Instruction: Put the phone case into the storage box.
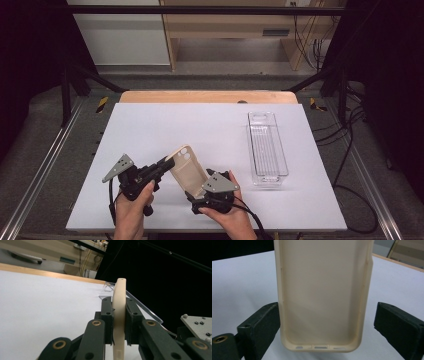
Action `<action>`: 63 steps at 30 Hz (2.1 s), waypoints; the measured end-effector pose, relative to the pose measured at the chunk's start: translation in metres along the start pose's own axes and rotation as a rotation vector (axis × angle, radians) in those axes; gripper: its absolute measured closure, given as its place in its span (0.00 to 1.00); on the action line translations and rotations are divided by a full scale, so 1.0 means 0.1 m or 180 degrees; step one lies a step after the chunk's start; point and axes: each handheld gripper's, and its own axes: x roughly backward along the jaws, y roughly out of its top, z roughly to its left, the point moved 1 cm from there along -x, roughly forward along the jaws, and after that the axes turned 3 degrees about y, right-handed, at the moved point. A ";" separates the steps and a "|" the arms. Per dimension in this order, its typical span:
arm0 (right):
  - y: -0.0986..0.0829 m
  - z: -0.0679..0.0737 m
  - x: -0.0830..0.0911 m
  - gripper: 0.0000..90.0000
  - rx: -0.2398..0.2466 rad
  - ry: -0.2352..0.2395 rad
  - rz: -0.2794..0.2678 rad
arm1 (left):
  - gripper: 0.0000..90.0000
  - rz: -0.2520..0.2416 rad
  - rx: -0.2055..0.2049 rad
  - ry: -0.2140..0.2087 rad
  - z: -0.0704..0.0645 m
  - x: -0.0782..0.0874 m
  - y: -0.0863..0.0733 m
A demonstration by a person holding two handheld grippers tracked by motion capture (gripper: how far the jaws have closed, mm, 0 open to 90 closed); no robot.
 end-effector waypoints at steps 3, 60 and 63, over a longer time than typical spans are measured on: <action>0.02 -0.02 0.02 0.05 -0.0023 0.0008 -0.0009 | 0.88 -0.0023 -0.0097 0.0044 -0.02 0.00 0.01; 0.58 0.13 0.16 0.04 -0.0322 -0.0067 -0.0048 | 0.88 -0.0027 -0.0898 0.0152 -0.26 0.00 0.01; 0.59 0.12 0.14 0.04 -0.0314 -0.0111 -0.0080 | 0.88 -0.0026 -0.0893 0.0137 -0.27 0.00 0.02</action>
